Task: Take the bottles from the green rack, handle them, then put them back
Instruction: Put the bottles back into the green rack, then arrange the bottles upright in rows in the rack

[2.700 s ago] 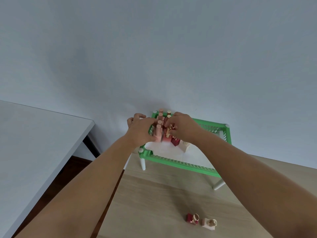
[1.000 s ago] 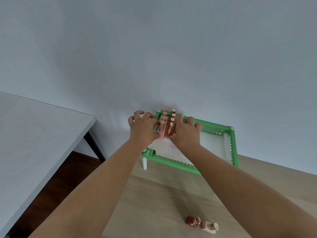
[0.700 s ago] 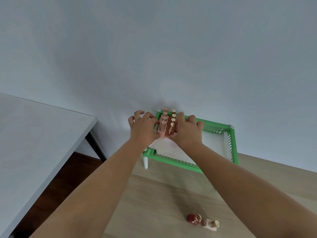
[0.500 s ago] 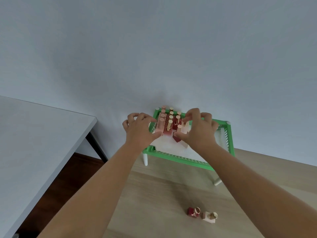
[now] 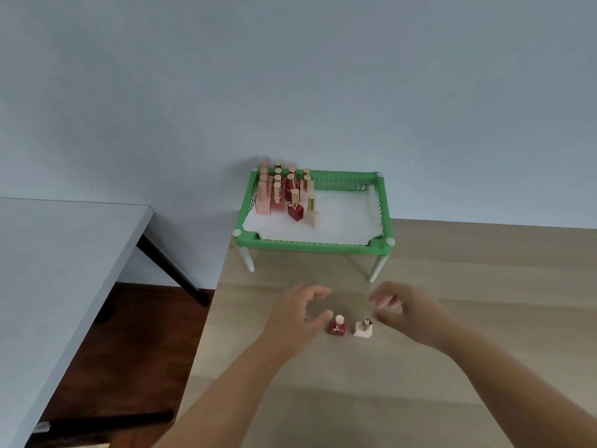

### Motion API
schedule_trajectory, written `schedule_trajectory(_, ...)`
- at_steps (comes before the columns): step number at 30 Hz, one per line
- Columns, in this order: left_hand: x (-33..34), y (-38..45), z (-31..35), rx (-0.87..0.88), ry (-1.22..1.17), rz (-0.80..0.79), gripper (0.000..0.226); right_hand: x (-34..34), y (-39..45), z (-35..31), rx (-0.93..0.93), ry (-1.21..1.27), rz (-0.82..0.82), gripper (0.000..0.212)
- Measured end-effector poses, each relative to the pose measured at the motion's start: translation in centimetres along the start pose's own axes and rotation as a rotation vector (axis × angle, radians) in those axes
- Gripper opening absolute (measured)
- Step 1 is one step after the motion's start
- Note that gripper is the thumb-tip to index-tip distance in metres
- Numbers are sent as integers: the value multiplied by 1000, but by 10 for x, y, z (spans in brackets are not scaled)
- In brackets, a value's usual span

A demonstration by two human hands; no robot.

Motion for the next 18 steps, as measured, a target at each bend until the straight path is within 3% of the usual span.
schedule_trajectory(4, 32, -7, -7, -19, 104, -164, 39, 21, -11, 19, 54, -42, -20, 25)
schedule_trajectory(12, 55, -4, -12, -134, 37, -132, 33, 41, -9, 30, 132, -33, -6, 37)
schedule_trajectory(18, 52, -3, -8, -111, 79, -106, 24, 53, -1, 22, 121, -133, -34, 19)
Point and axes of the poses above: each hand's wrist, its own y-axis towards the middle knuckle, its own x-axis out of the palm, z = x × y, the point moved 3 cm from there along y, towards the middle knuckle, and after that the axes turned 4 degrees about -y, right-handed, at the moved point
